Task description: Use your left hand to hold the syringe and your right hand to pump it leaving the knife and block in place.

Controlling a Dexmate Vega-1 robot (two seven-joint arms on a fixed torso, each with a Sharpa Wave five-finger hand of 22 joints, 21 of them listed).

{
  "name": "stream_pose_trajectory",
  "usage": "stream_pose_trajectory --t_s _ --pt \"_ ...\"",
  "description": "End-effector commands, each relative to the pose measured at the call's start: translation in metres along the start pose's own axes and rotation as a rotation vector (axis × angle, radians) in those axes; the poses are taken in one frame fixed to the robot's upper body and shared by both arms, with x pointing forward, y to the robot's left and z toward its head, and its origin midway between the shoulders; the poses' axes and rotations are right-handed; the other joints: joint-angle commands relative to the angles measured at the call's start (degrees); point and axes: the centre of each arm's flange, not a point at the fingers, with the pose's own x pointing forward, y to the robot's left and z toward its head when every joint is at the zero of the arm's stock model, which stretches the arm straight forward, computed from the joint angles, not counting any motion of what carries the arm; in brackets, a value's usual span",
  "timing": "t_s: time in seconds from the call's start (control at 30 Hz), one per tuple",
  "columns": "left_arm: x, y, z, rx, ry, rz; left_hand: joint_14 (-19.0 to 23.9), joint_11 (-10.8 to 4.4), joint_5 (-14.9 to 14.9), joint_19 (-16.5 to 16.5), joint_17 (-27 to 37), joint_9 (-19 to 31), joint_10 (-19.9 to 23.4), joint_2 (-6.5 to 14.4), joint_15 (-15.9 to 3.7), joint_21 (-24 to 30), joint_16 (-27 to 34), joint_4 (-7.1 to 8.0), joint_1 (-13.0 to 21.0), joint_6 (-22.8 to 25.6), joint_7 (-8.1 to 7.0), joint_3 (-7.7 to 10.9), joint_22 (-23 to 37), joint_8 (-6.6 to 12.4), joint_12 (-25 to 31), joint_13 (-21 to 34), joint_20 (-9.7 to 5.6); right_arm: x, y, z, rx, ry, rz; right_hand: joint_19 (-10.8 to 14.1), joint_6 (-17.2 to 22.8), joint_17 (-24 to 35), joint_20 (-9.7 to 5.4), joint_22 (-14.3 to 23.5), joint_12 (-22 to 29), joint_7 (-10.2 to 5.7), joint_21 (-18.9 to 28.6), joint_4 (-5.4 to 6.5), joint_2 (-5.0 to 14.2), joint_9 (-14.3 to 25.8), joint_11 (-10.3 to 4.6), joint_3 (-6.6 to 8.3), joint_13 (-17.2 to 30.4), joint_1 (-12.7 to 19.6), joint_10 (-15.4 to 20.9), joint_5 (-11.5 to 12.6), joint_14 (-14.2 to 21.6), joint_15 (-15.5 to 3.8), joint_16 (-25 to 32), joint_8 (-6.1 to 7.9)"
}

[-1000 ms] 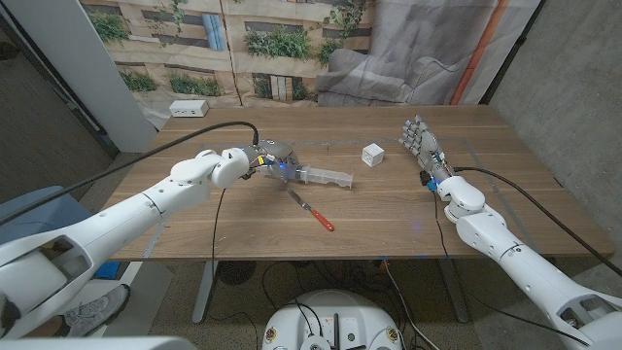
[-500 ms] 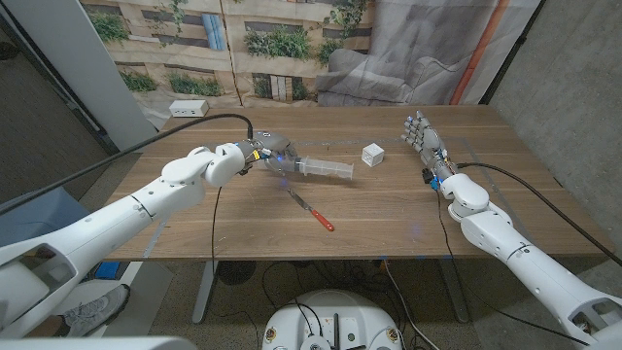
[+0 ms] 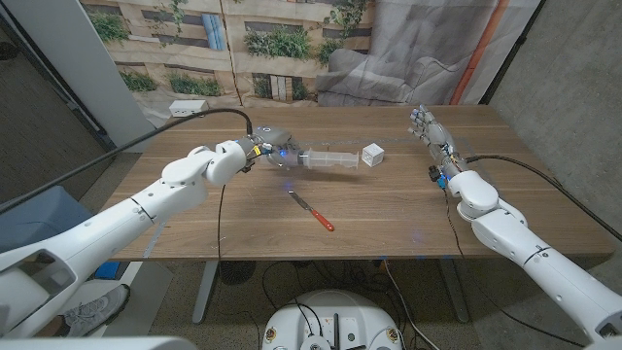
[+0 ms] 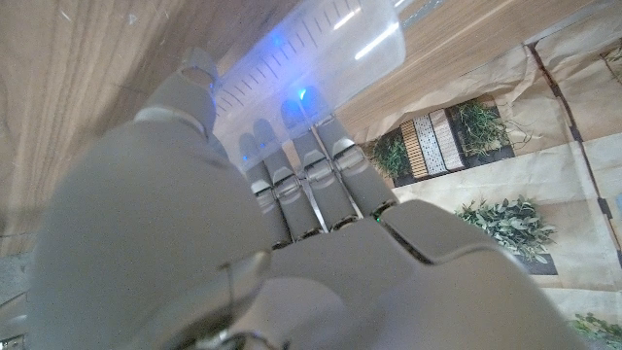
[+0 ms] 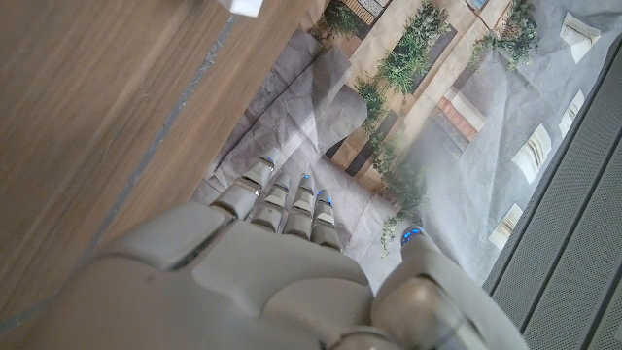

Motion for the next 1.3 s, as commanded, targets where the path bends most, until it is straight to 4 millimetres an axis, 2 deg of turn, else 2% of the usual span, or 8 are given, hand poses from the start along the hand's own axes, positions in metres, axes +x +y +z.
stream_pose_trajectory --t_s 0.03,0.43,0.9,1.3 --pt "0.002 0.008 0.009 -0.070 0.013 0.059 0.72 -1.77 0.20 2.53 0.19 0.17 2.88 6.59 -6.19 -0.03 0.01 1.37 -0.09 8.74 0.97 1.88 0.23 0.00 0.06 0.24 -5.41 -0.014 -0.005 0.021 -0.092 -0.048 -0.017 -0.55 -0.46 0.17 -0.10 0.18 -0.07 0.06 -0.06 0.09 0.37 0.08 0.06 0.40 0.18 -0.25 -0.06 -0.15 -0.06 -1.31 -0.16 -0.06" --pt "0.006 0.018 0.023 -0.143 0.032 0.128 1.55 -1.99 0.24 3.18 0.23 0.24 3.43 6.66 -6.22 -0.03 0.08 1.29 -0.36 9.19 1.00 2.31 0.24 -0.20 -0.07 0.26 -5.32 -0.031 -0.005 0.026 -0.145 -0.092 0.018 -2.47 -2.20 0.05 0.07 0.18 -0.67 0.89 -0.40 0.15 -0.13 0.02 -0.41 0.30 0.05 -1.21 -2.26 -0.30 -1.86 -1.22 -0.55 -0.50" --pt "0.005 0.028 0.036 -0.228 0.058 0.177 1.88 -1.81 0.26 3.12 0.20 0.31 3.65 6.49 -6.29 -0.34 -0.08 1.14 -0.59 9.36 0.94 2.71 0.25 -0.44 -0.31 0.30 -5.36 -0.049 0.003 0.035 -0.256 -0.128 0.008 -5.68 -3.97 -0.10 -0.12 0.21 -0.80 0.59 -0.77 0.21 -0.48 -0.05 -1.10 0.23 -0.06 -2.14 -3.89 -0.39 -3.70 -1.49 -0.83 -0.71" --pt "0.015 0.030 0.048 -0.285 0.051 0.216 1.89 -1.72 0.30 2.77 0.19 0.36 3.68 6.47 -6.26 -0.65 -0.19 1.13 -0.76 9.26 1.05 2.98 0.28 -0.62 -0.45 0.32 -5.36 -0.063 0.002 0.048 -0.410 -0.163 -0.003 -6.84 -5.51 -0.27 -0.32 0.22 -0.91 0.51 -0.54 0.12 -0.44 -0.08 -1.40 0.43 -0.12 -2.49 -5.46 -0.36 -5.20 -1.54 -1.00 -0.83"
